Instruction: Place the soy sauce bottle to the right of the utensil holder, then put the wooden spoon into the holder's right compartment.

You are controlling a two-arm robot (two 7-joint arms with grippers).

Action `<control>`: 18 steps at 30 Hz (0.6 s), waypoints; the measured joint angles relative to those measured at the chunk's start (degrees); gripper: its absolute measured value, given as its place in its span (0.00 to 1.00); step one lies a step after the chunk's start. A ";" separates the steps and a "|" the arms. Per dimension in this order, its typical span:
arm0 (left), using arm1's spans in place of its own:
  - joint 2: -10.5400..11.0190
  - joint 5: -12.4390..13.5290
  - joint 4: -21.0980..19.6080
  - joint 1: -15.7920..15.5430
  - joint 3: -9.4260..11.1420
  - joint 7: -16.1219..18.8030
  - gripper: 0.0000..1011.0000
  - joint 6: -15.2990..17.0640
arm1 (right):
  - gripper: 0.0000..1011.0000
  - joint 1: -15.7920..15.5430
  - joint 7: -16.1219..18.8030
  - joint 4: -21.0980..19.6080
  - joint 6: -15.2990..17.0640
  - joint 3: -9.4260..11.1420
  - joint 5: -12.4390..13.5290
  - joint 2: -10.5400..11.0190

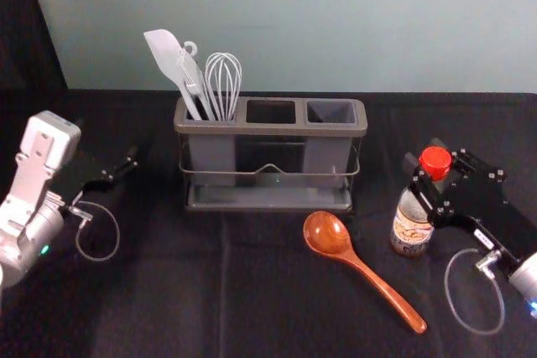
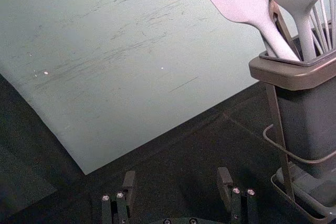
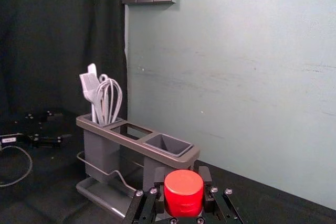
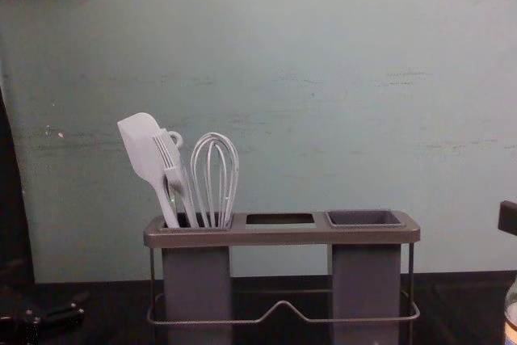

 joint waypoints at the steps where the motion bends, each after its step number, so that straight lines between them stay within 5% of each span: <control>1: 0.00 0.00 0.00 0.00 0.00 0.00 0.99 0.00 | 0.39 0.92 0.26 0.71 0.27 -0.25 -0.13 0.01; 18: 0.00 0.00 0.00 0.00 0.00 0.00 0.99 0.00 | 0.39 13.56 2.85 13.48 -0.92 -2.24 1.45 -1.70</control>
